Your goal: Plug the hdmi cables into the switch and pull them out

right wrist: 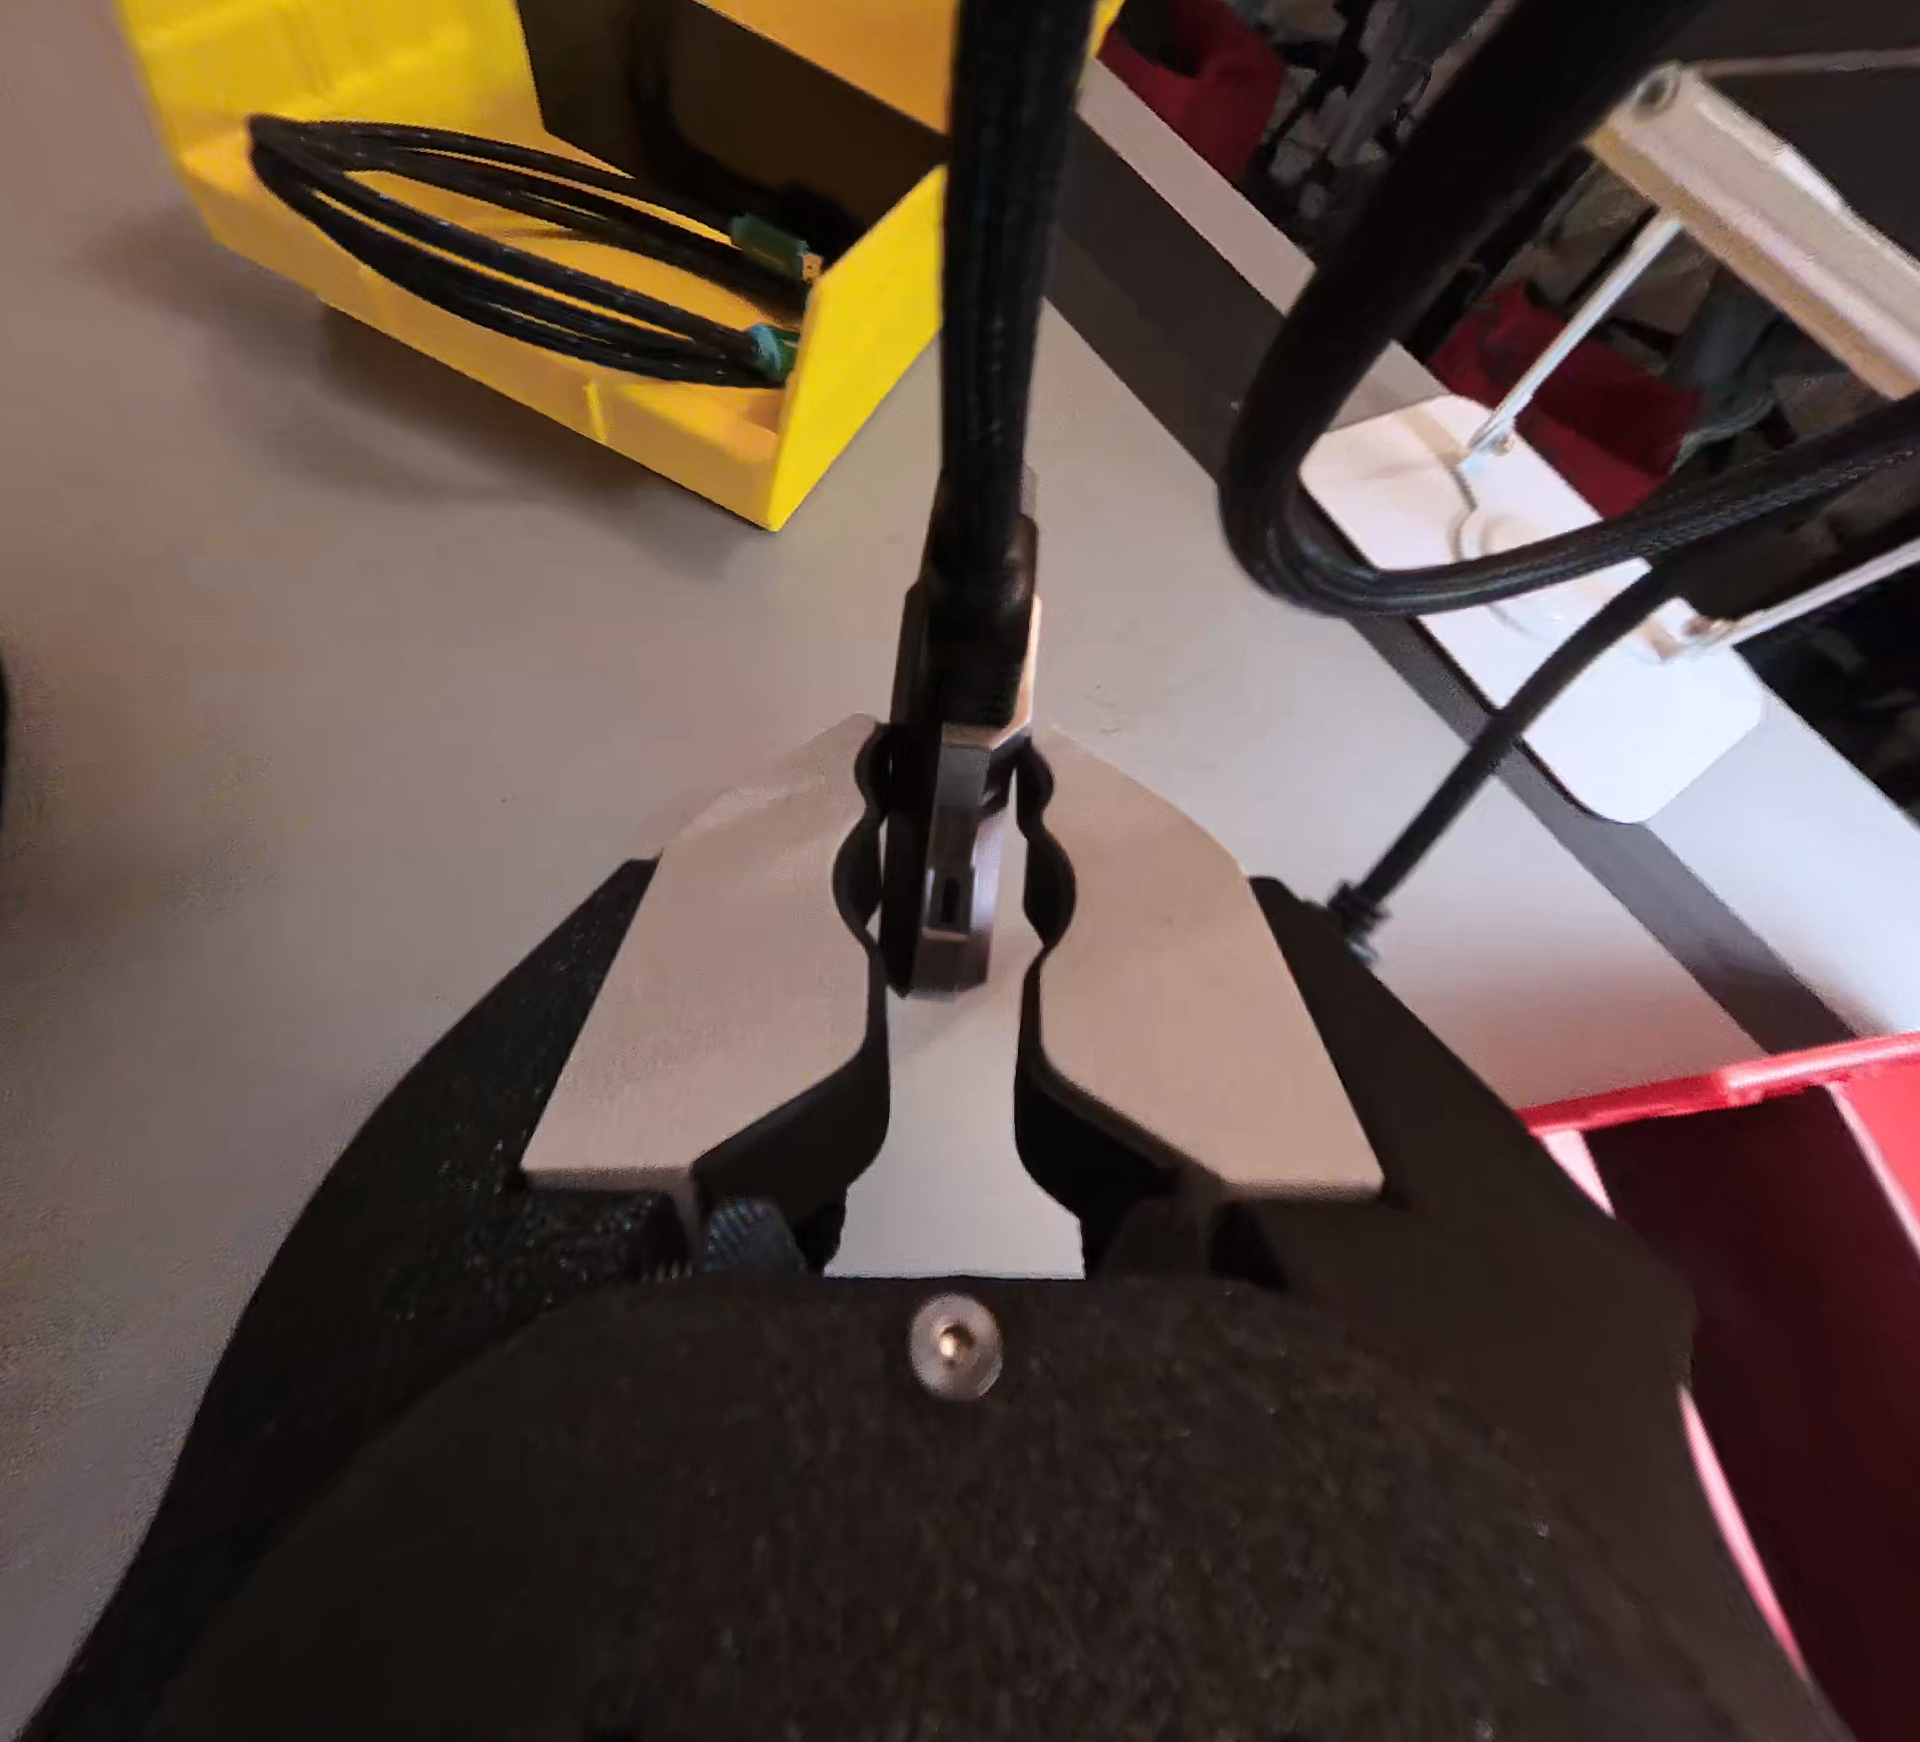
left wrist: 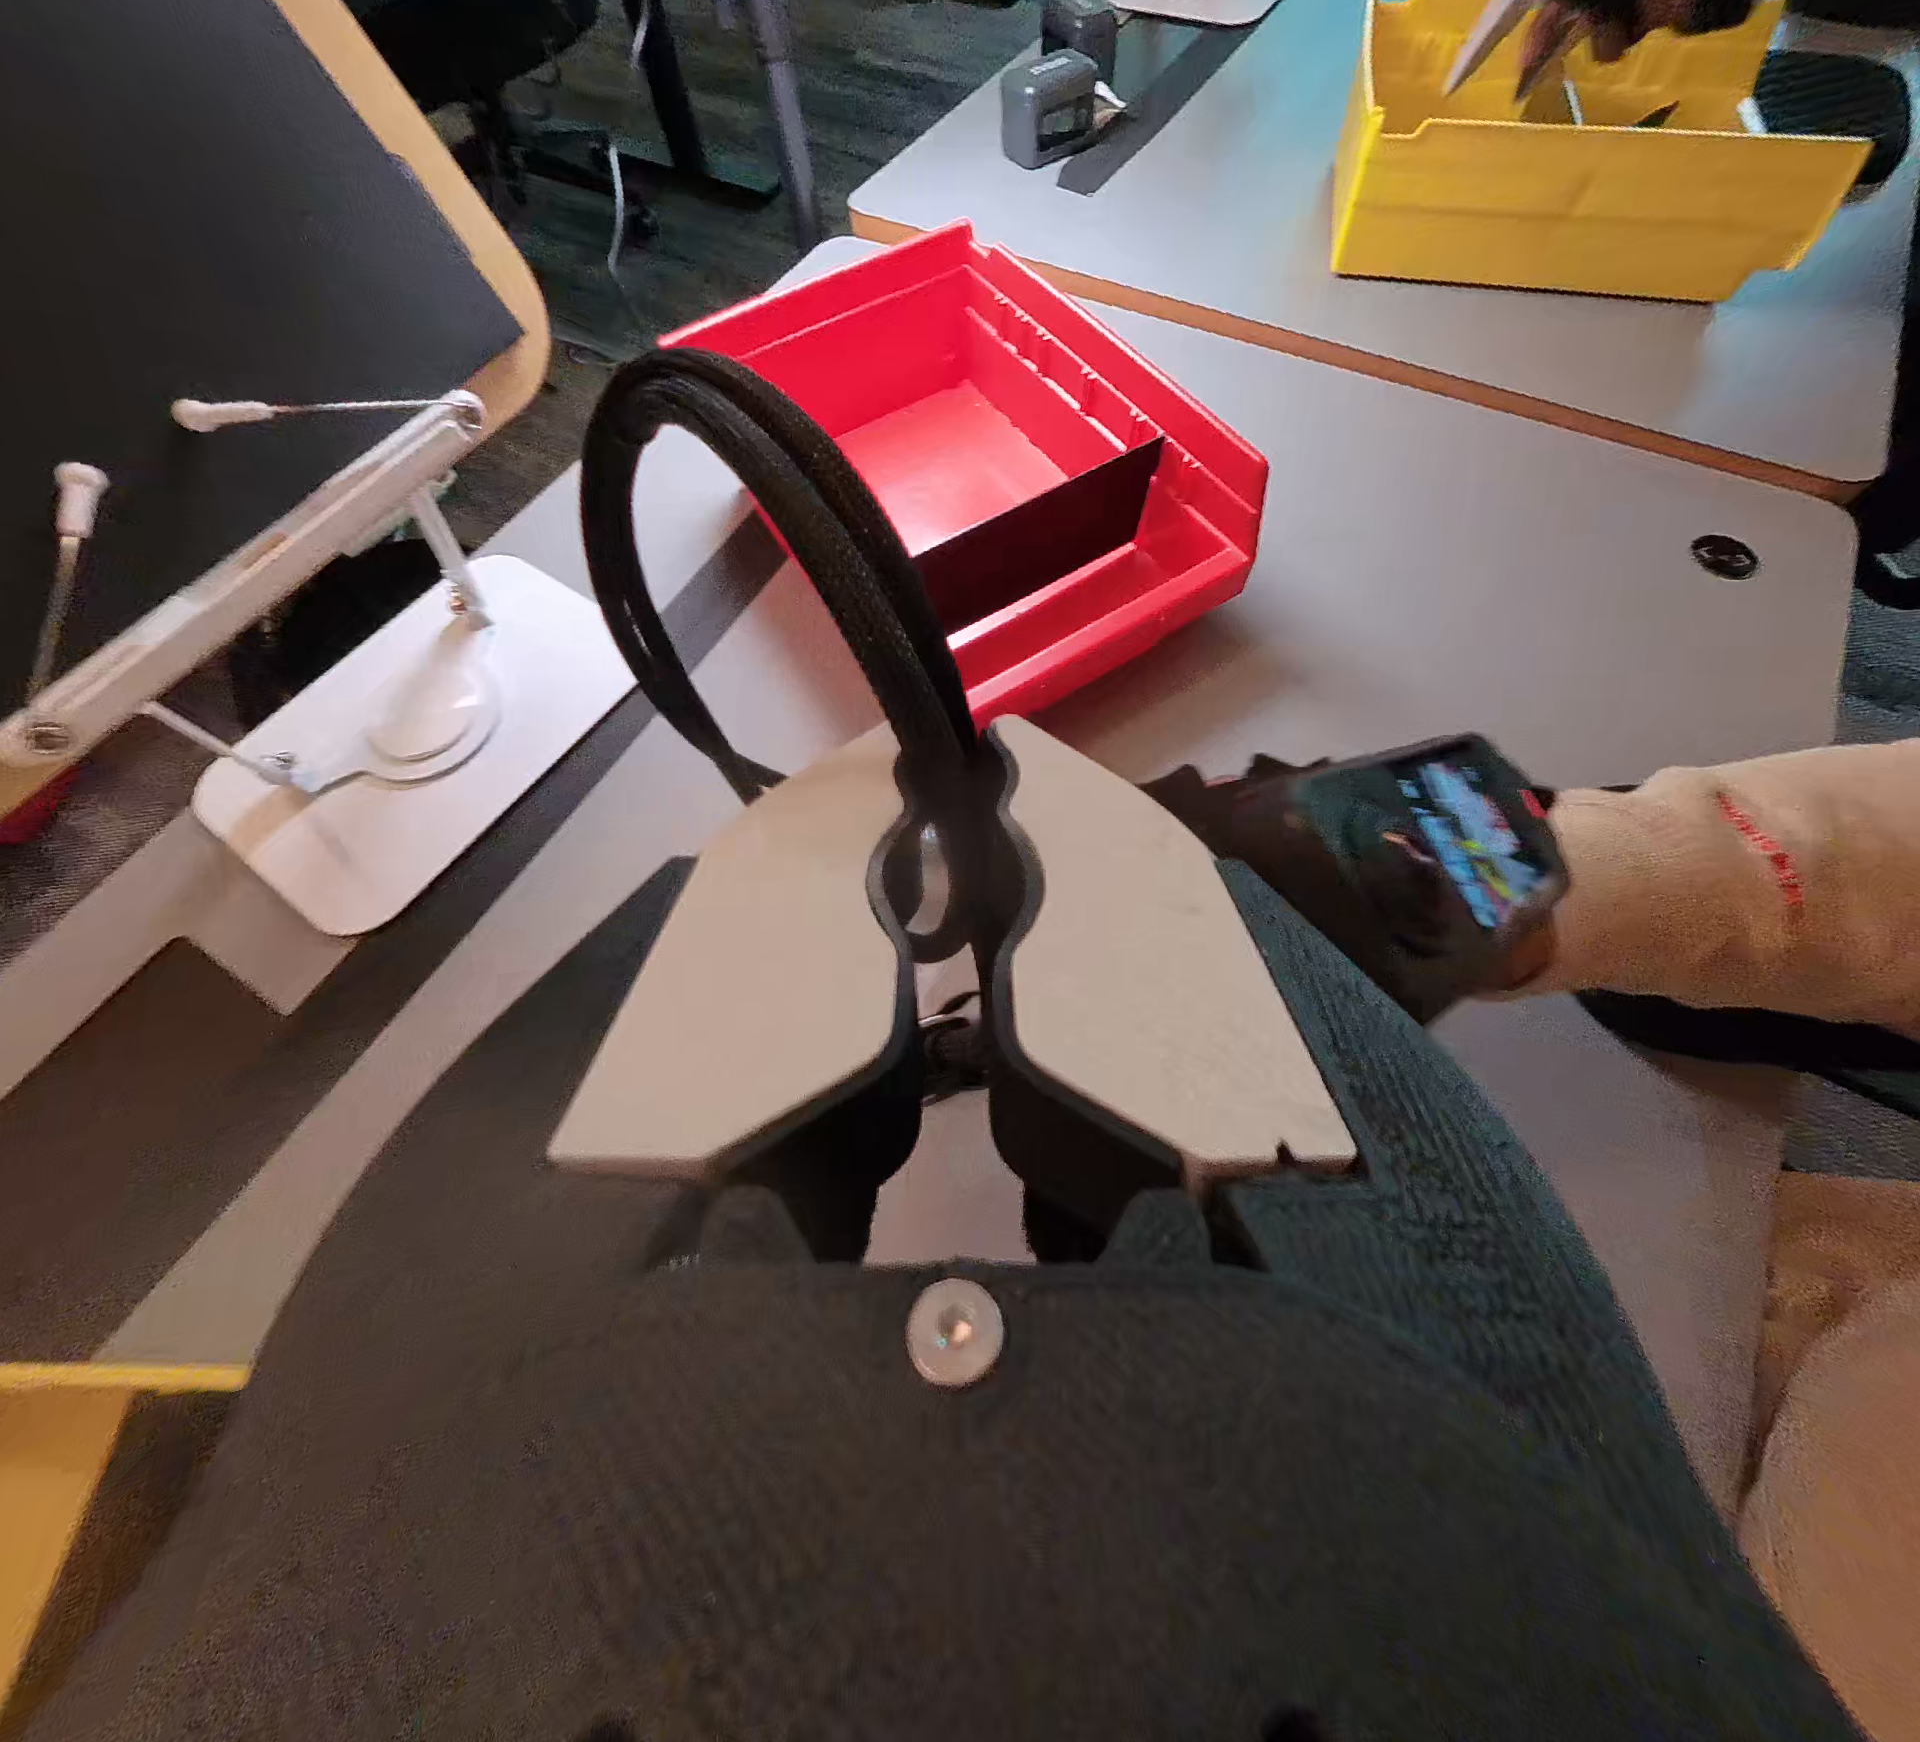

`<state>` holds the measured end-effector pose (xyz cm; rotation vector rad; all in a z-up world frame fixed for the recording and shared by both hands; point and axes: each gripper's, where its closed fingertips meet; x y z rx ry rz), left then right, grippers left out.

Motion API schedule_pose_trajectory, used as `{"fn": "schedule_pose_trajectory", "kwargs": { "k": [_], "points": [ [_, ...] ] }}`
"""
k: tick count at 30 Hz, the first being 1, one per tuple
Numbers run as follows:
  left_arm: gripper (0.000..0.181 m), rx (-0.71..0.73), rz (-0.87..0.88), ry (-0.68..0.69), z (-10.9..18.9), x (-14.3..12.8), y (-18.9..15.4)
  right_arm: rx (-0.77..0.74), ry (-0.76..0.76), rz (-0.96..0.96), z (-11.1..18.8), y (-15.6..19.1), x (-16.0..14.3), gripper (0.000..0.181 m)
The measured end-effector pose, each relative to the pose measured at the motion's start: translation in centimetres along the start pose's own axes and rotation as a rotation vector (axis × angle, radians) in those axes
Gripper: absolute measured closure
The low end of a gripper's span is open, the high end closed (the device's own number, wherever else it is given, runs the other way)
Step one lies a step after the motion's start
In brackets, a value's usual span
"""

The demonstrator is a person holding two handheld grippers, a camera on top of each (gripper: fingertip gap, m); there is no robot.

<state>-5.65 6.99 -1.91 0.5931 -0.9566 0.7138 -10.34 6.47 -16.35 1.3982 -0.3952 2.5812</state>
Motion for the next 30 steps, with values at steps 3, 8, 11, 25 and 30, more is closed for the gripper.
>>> {"fn": "schedule_pose_trajectory", "kwargs": {
  "k": [3,8,11,25,30],
  "points": [
    [0.17,-0.044,0.016,0.005,-1.2,-0.7,-1.1,0.102,-0.068,-0.015,-1.1,0.4,-0.6,0.159],
    [0.152,-0.141,-0.007,-0.034,-1.6,-0.5,-2.2,0.447,-0.348,-0.065,0.2,4.3,1.1,0.16],
    [0.142,-0.186,0.007,-0.111,-0.1,-0.1,-1.7,0.612,-0.525,-0.12,2.8,5.4,3.1,0.16],
    [0.129,-0.518,0.273,-0.396,4.6,-1.6,-0.6,0.765,-1.003,-0.346,12.5,0.3,8.5,0.16],
    [0.16,-0.517,0.298,-0.392,2.5,-1.5,-1.6,0.761,-0.988,-0.38,11.9,-0.6,7.6,0.16]
  ]
}}
Point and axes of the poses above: each gripper's, where its closed fingertips meet, z back along the fingers, x out of its top, y = z × x across the jaws, and after that the axes turned 10 degrees about x, right-handed
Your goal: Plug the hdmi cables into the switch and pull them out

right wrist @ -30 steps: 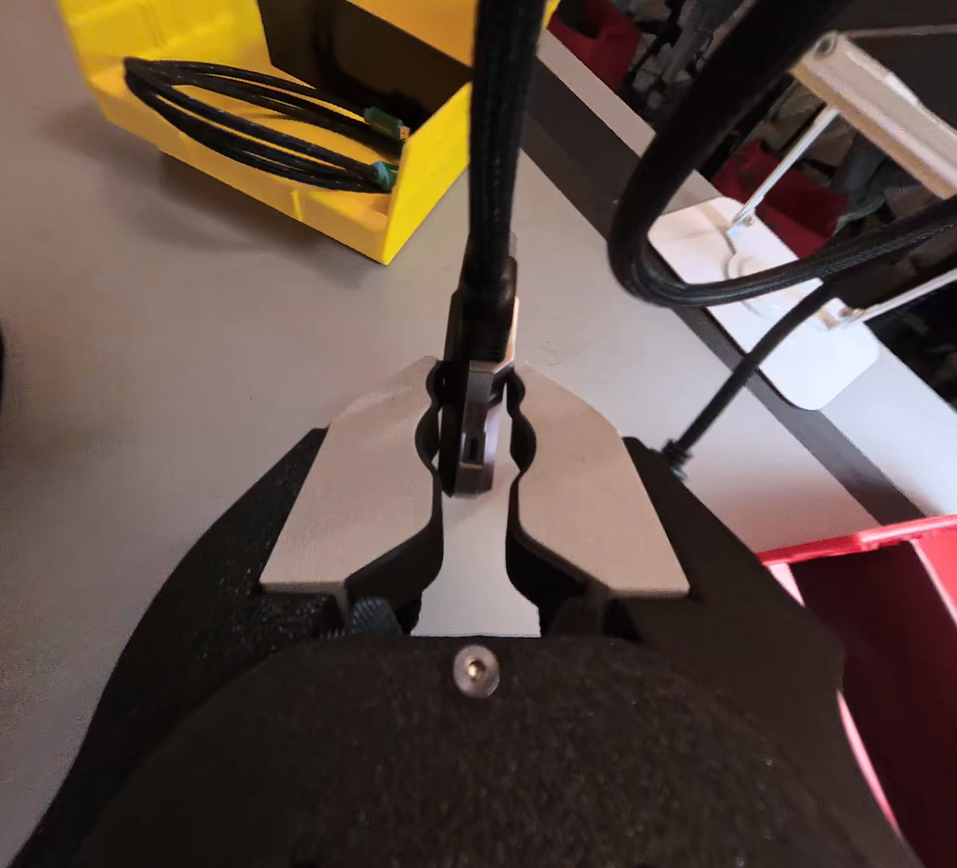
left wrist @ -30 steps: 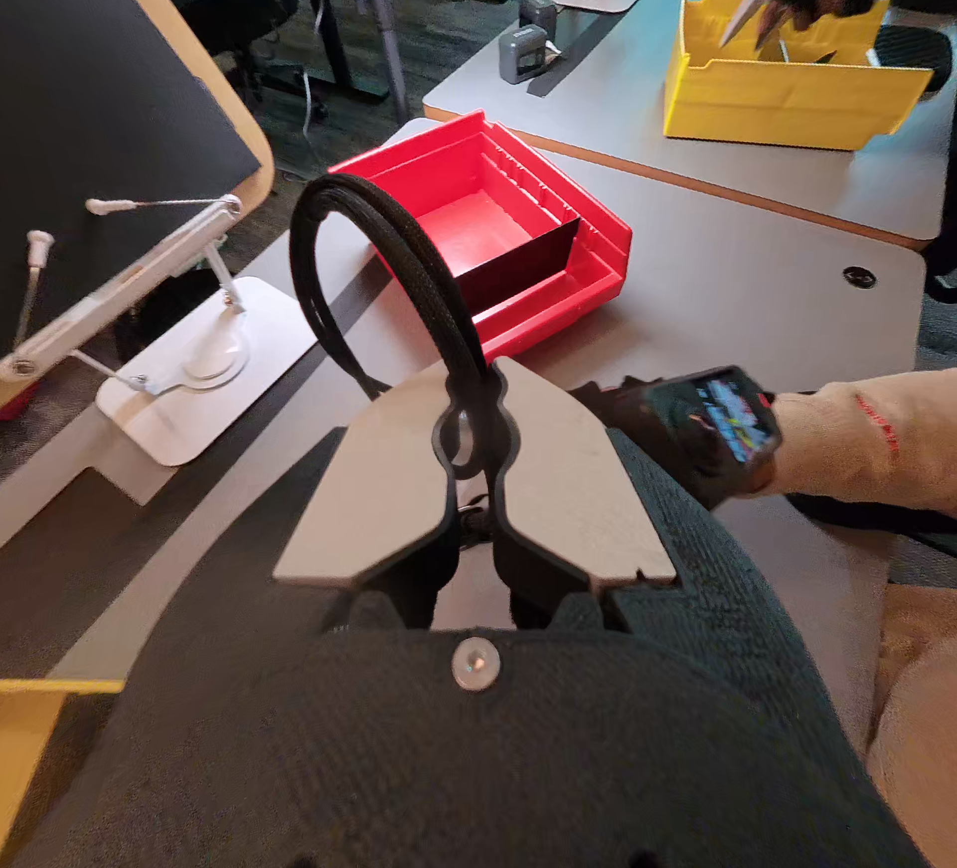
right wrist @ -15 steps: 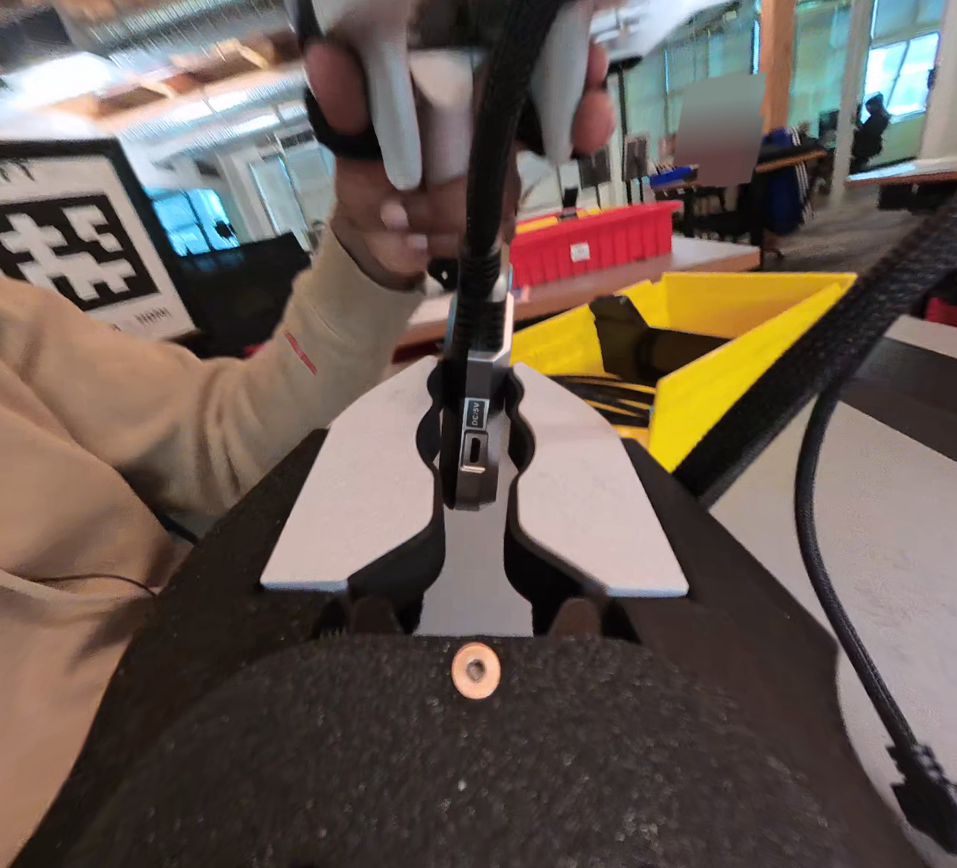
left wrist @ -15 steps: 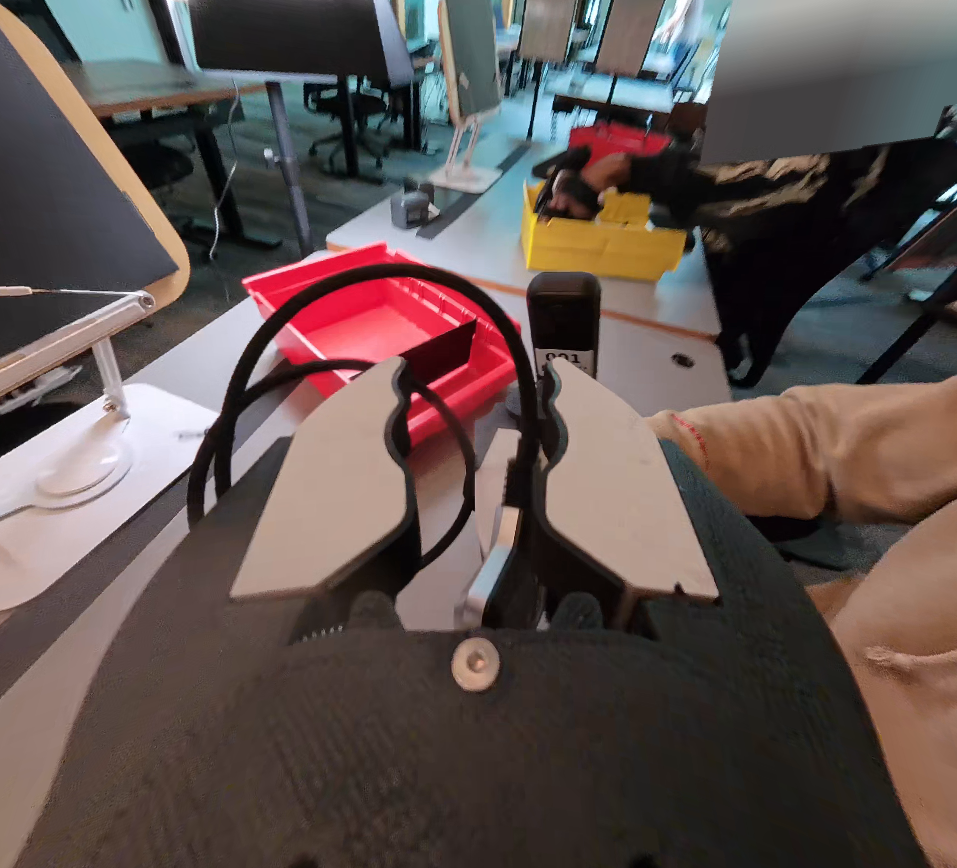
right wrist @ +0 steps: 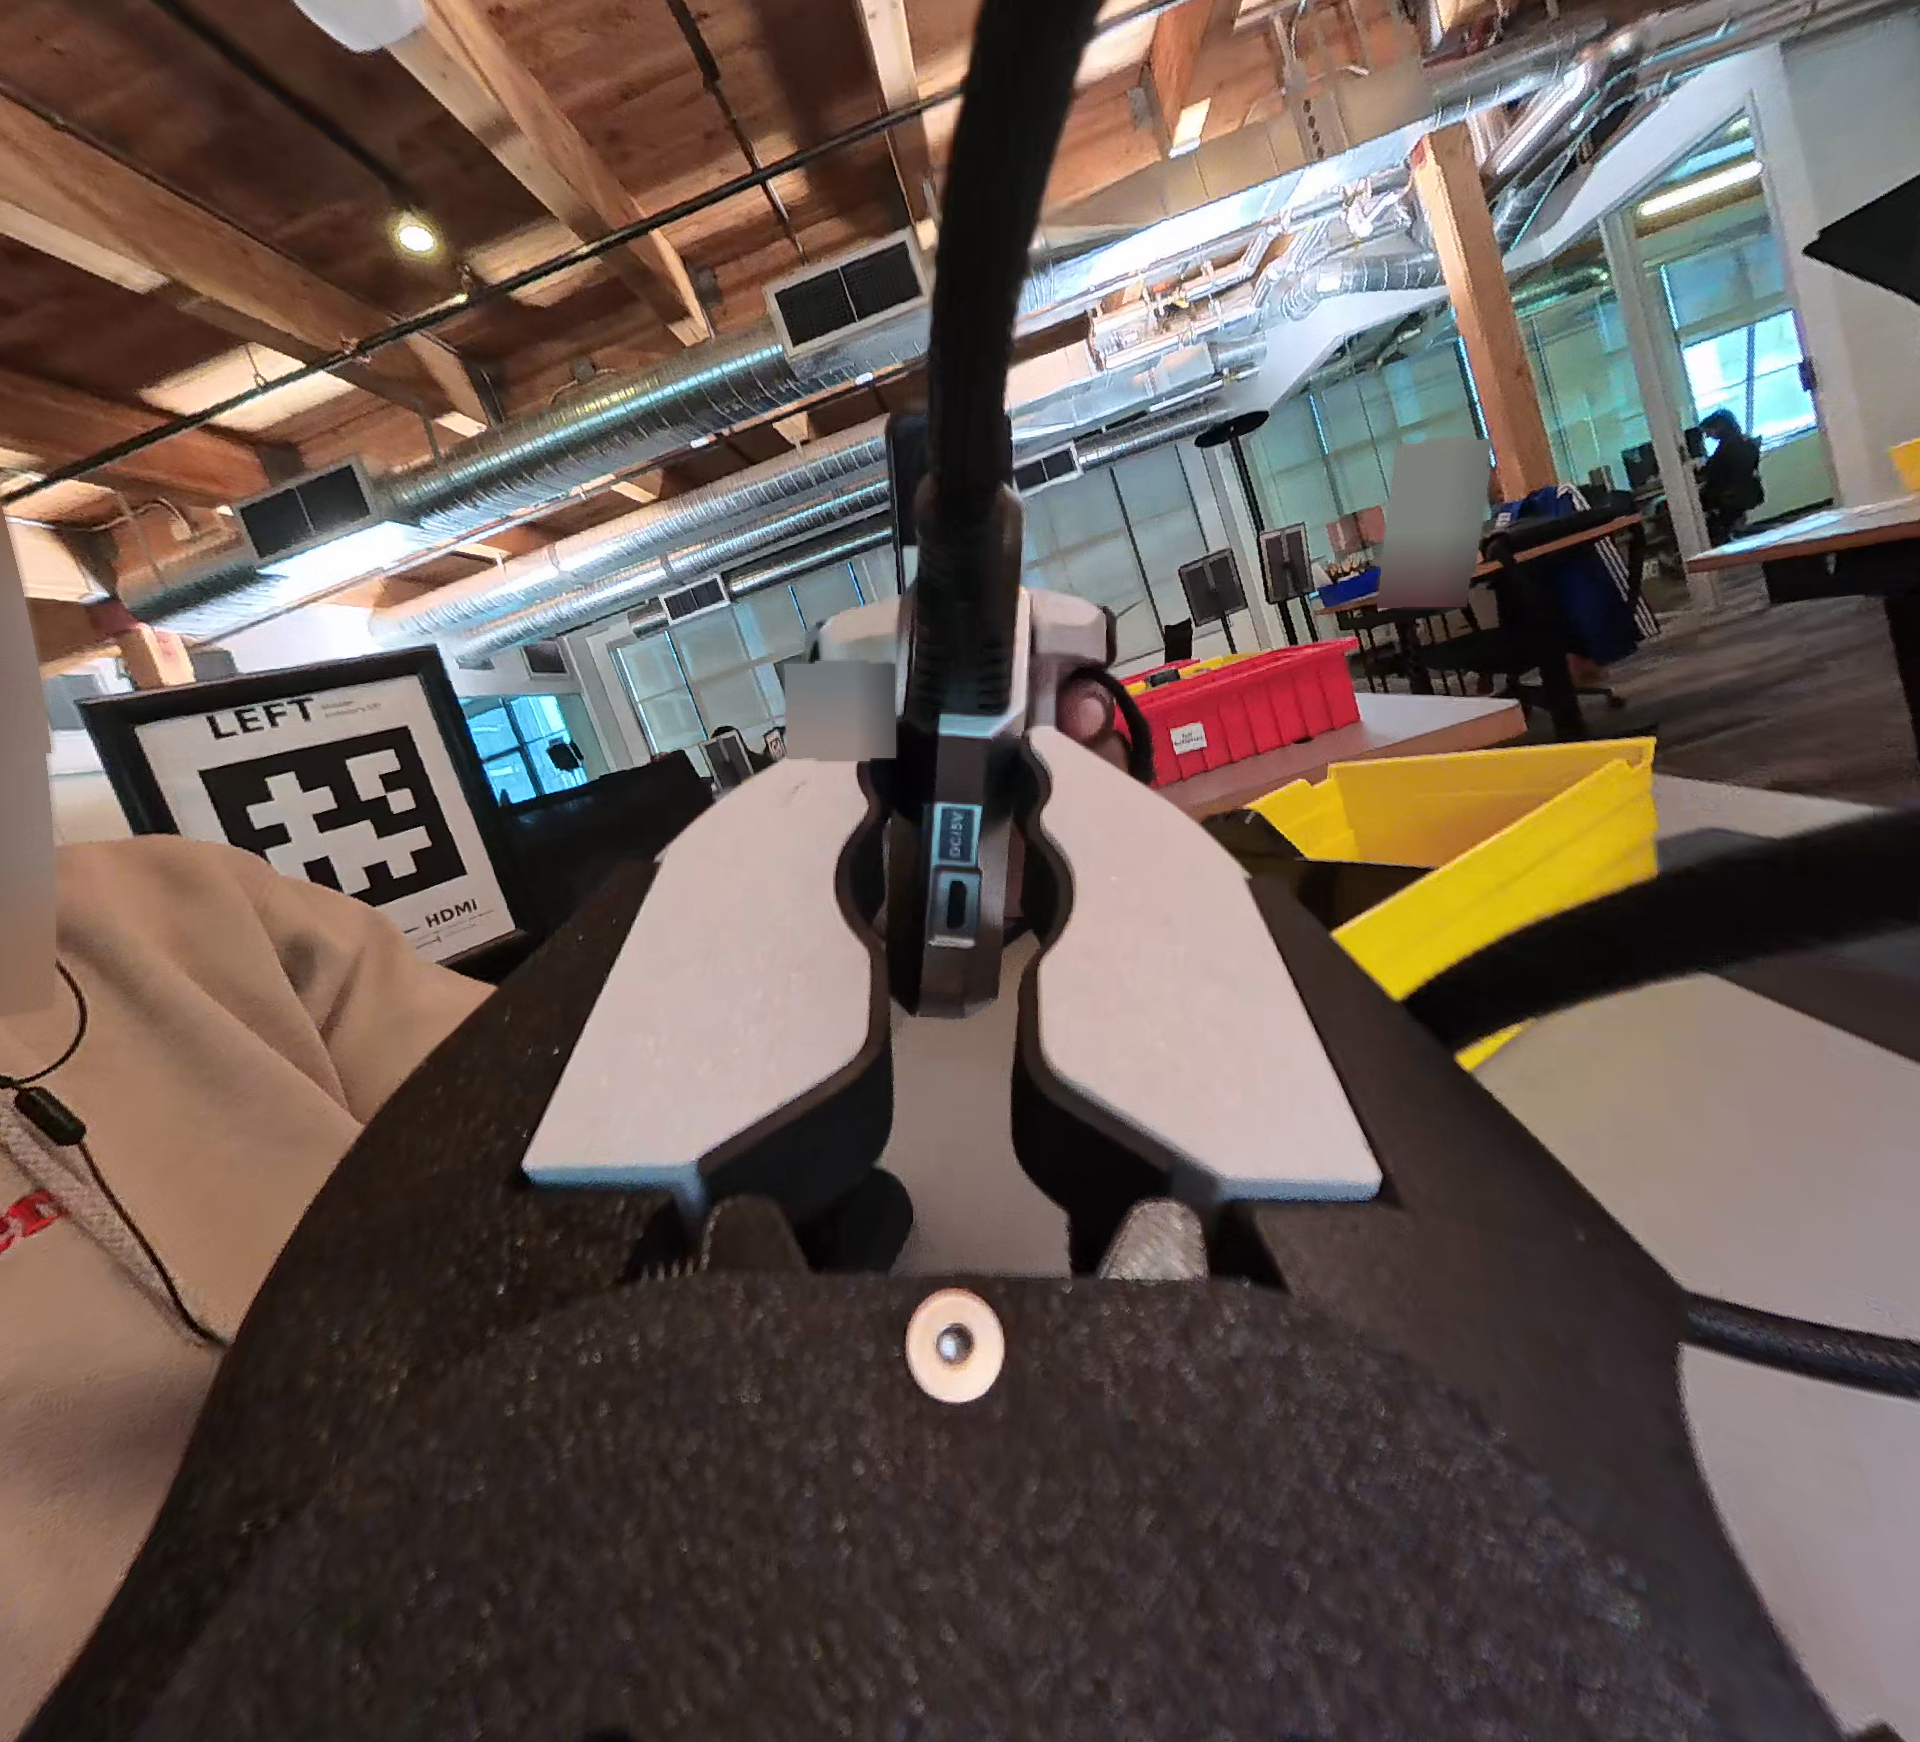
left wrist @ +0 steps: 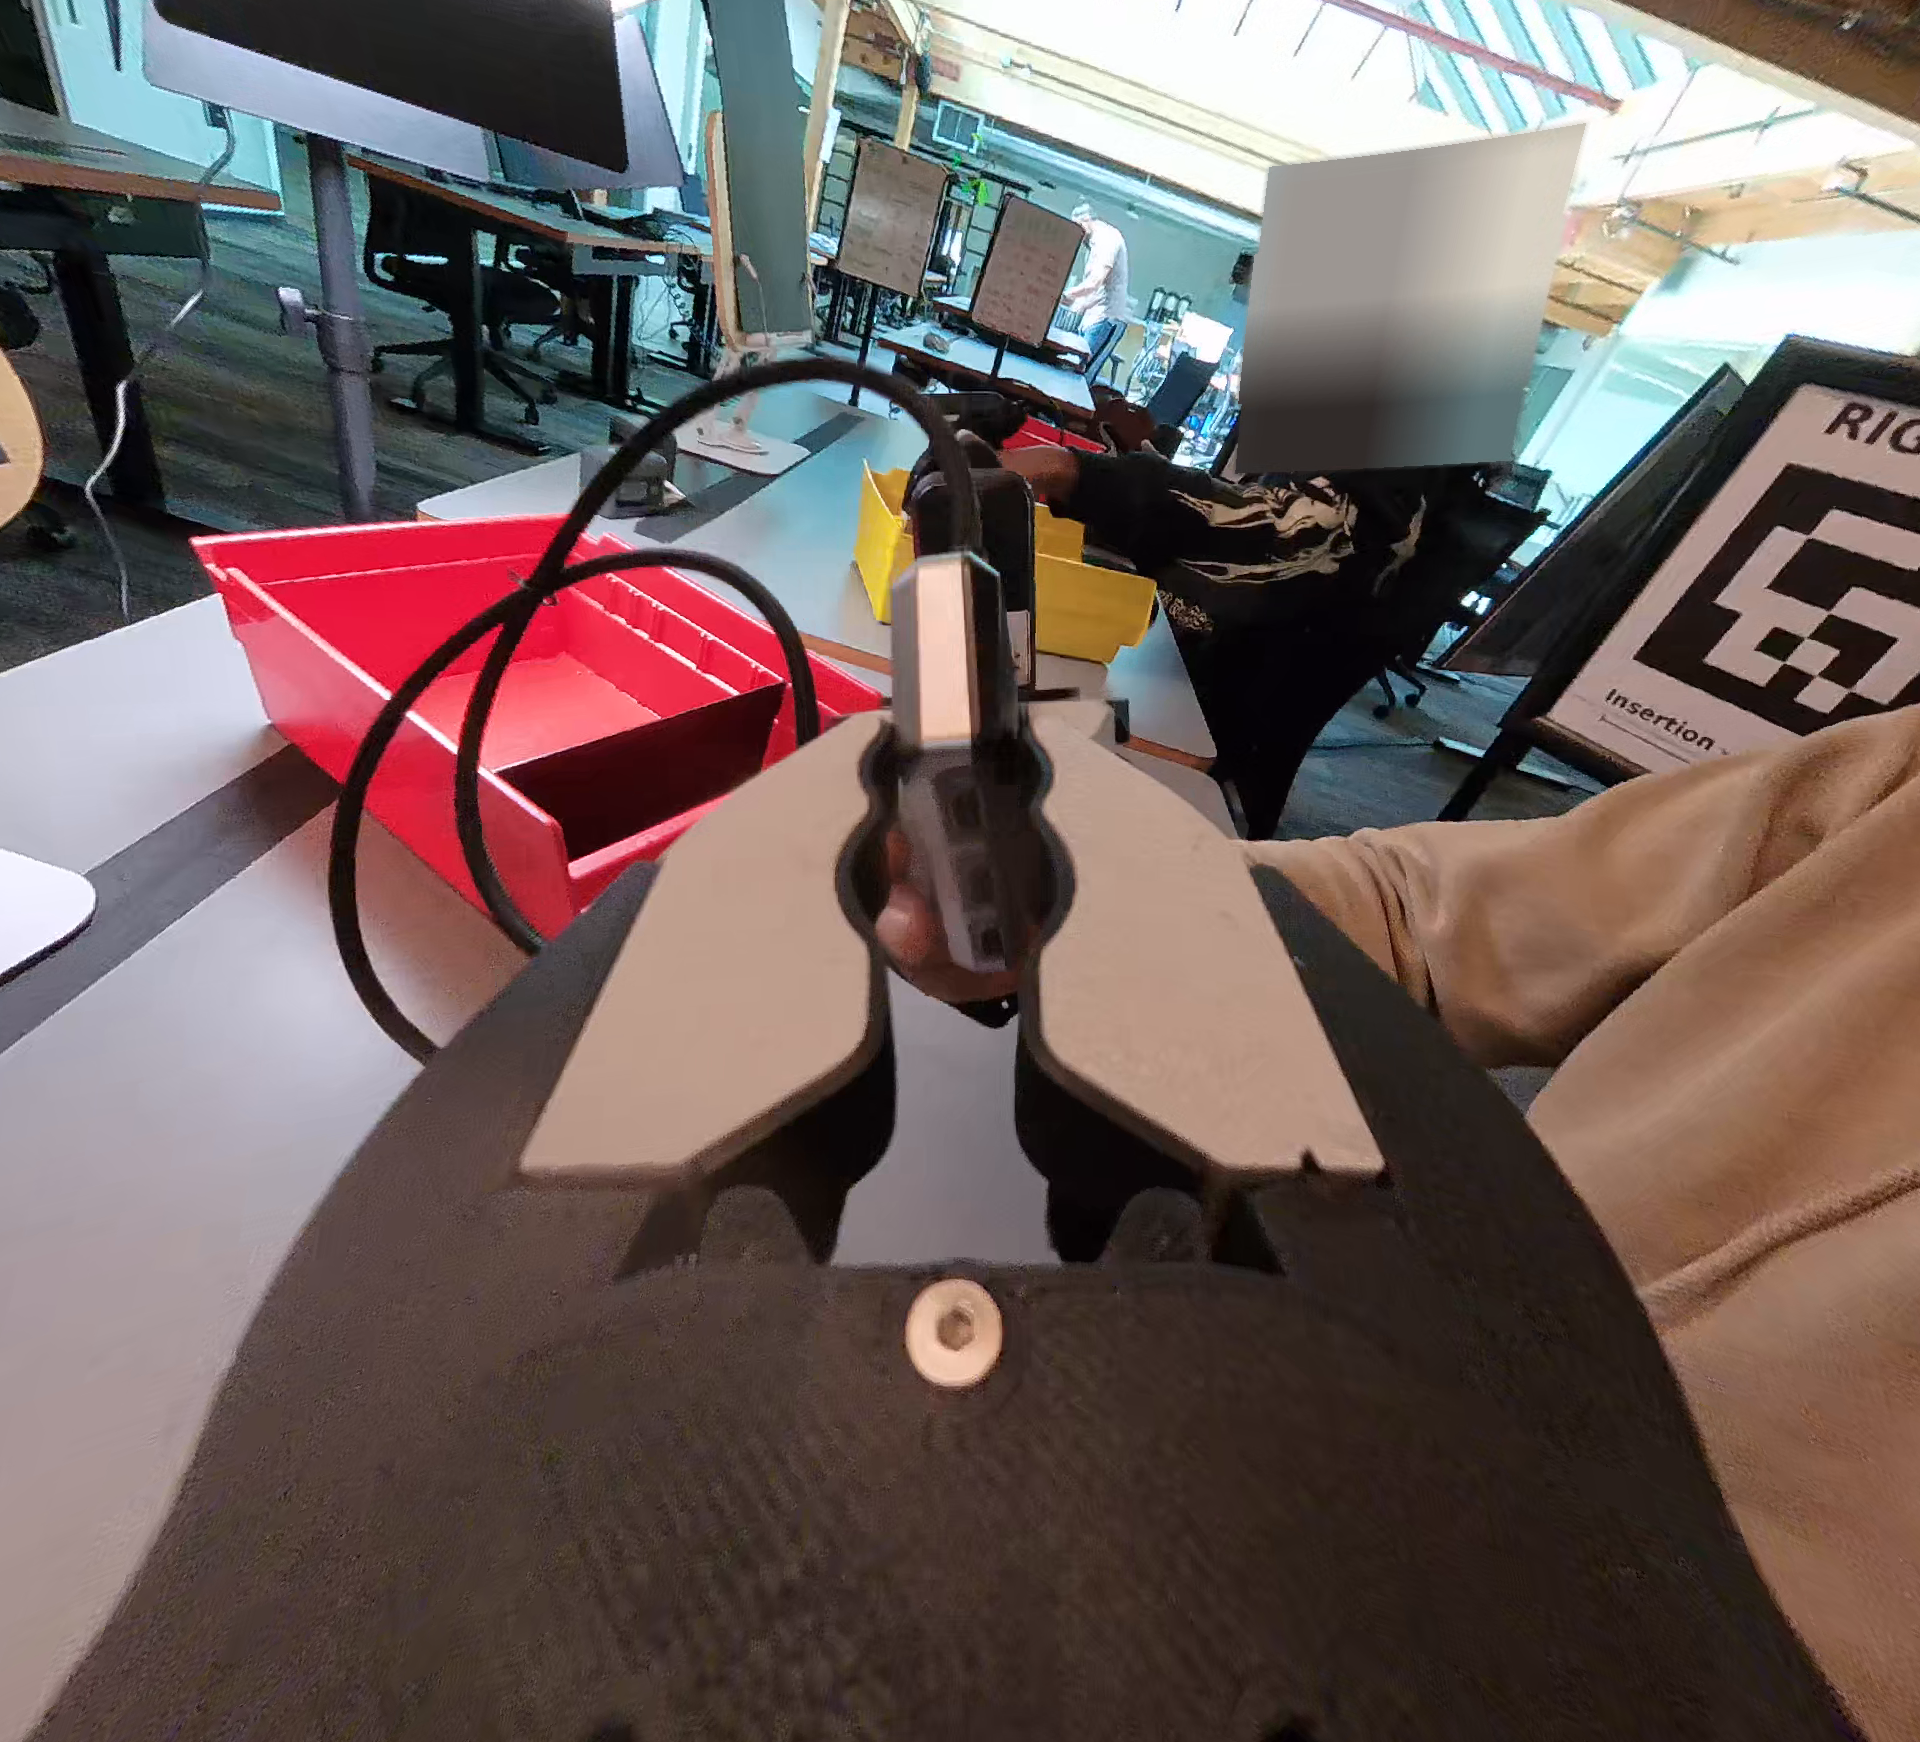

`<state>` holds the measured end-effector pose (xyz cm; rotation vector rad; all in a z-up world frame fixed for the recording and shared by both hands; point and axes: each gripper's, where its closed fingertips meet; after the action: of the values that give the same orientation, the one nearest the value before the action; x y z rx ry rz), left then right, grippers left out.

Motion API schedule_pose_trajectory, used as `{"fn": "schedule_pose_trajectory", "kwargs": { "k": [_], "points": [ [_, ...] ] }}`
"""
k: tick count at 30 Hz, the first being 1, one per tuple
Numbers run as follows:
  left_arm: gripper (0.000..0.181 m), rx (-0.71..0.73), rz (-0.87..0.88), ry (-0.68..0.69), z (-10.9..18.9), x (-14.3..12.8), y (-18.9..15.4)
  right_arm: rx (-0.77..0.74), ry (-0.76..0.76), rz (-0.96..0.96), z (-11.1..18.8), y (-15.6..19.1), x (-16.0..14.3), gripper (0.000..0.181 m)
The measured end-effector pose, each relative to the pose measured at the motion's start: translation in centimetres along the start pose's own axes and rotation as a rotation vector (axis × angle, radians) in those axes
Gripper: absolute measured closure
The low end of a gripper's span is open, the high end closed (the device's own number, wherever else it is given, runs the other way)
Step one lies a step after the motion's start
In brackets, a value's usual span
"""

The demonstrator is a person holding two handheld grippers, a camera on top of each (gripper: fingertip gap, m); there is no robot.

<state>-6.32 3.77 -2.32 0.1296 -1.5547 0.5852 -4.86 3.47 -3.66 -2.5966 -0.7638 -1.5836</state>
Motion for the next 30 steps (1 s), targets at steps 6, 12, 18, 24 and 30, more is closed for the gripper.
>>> {"fn": "schedule_pose_trajectory", "kwargs": {
  "k": [6,12,18,24,30],
  "points": [
    [0.161,0.042,-0.002,0.081,0.5,-1.1,1.0,-0.111,0.206,0.049,0.1,-1.8,-3.2,0.154],
    [0.161,0.005,0.054,0.097,0.8,-1.6,1.2,-0.129,0.258,0.091,0.1,-1.8,-4.1,0.152],
    [0.161,0.005,0.054,0.091,0.8,-1.6,1.4,-0.117,0.221,0.035,0.0,-1.8,-3.8,0.15],
    [0.161,-0.009,0.067,0.102,-0.2,-2.3,1.1,-0.107,0.157,0.012,0.1,-1.9,-3.6,0.153],
    [0.161,-0.021,0.067,0.103,-0.6,-2.6,0.9,-0.07,0.174,0.001,0.5,-1.5,-3.6,0.158]
  ]
}}
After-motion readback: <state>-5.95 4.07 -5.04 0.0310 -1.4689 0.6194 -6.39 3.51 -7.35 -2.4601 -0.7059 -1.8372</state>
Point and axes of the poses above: each gripper's, where its closed fingertips meet, z back along the fingers, x out of its top, y = z × x across the jaws, and after that the axes turned 10 degrees about x, right-handed
